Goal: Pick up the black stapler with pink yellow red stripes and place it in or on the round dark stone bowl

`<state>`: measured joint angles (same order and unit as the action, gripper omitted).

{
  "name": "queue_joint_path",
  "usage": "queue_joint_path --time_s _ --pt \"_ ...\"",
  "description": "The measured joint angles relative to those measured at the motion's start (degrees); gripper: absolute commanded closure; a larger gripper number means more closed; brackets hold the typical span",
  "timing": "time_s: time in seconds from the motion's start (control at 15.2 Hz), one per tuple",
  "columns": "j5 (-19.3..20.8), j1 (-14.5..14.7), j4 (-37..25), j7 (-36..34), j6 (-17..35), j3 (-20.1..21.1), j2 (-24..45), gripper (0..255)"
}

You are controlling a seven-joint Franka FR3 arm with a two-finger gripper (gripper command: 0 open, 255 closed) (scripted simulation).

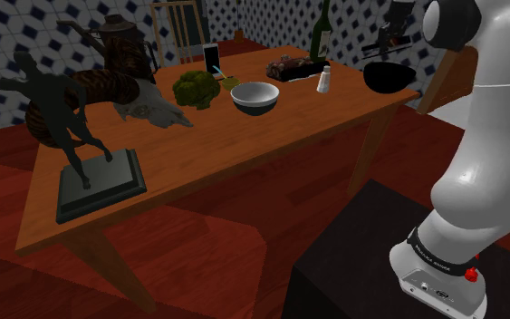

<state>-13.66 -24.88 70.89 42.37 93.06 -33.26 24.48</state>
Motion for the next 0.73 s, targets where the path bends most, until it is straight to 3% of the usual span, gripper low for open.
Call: queue_joint_path --time_s 0.33,0.46,0.73 --pt "-4.62 -9.16 -14.17 4.75 -5.13 0.59 9.67 255" --pt "-5.19 -10.29 -15.08 5.49 -4.8 0.77 11.0 255" --pt "-4.94 -9.23 -10.35 6.13 -1.02 0.62 10.25 255"
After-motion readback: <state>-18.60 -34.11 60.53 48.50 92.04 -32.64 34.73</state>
